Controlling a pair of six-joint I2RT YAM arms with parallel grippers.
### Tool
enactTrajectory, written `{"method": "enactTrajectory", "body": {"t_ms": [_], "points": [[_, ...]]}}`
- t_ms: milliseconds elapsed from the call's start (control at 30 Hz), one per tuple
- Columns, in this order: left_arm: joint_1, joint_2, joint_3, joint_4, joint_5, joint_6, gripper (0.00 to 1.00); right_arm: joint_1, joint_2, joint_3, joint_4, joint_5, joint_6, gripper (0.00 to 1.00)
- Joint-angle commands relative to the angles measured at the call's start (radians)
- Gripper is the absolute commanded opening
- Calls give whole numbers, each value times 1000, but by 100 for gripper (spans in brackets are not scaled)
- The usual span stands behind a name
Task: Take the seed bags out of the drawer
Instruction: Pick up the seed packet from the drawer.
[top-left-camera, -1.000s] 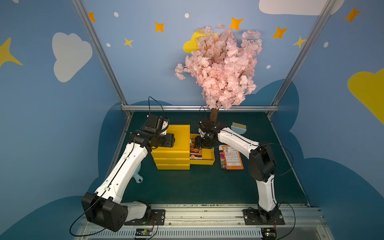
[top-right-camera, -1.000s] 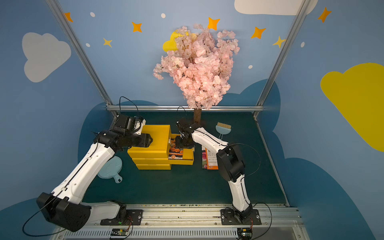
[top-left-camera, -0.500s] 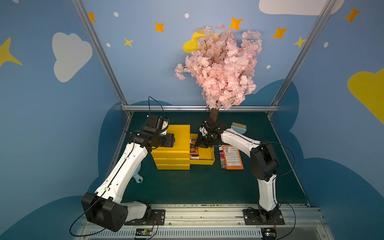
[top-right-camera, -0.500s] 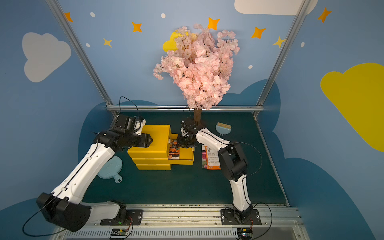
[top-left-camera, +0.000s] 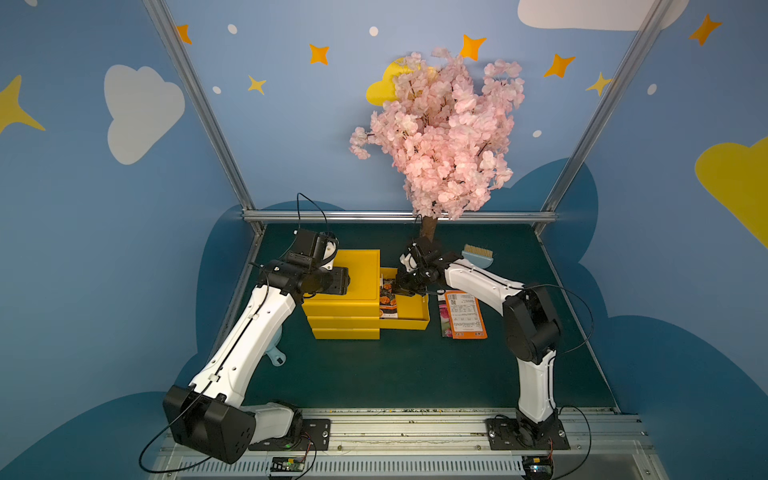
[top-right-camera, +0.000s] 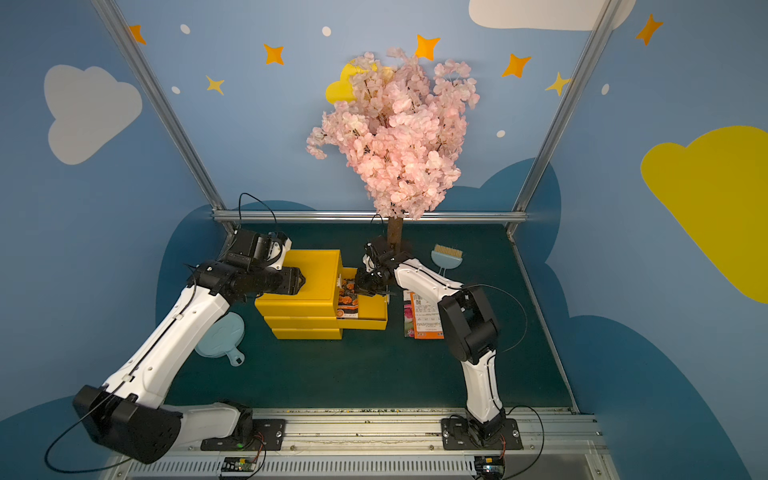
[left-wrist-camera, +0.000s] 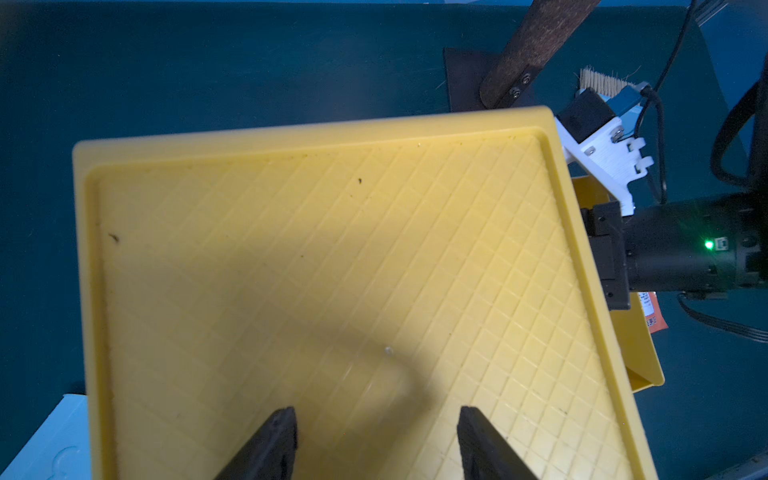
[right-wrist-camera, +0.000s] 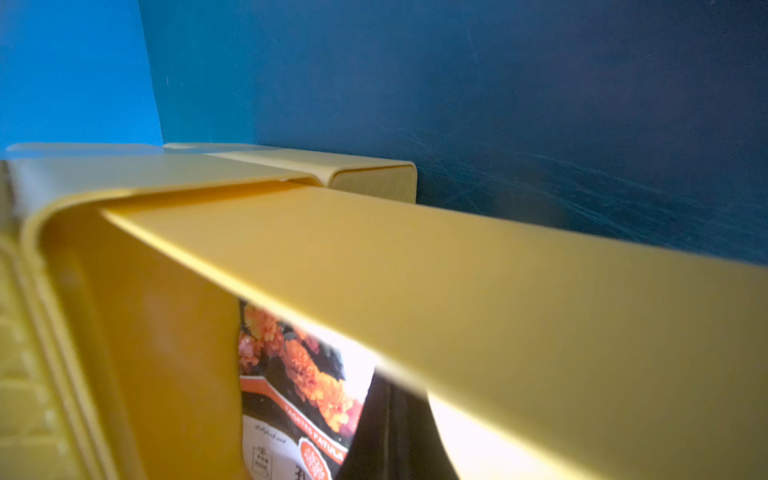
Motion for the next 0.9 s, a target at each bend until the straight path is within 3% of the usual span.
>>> {"method": "enactTrajectory", "body": {"t_ms": [0,400,867], "points": [[3,1,-22,-107,9,-6,66,-6,-80,-3,-28,-3,-17,0],[3,-1,-16,-111,9,-7,66,-44,-184,6,-140,48,-107,0],[3,10,-8,-110,12,-9,66,-149,-292,-20,-253,-3,-204,0]]}}
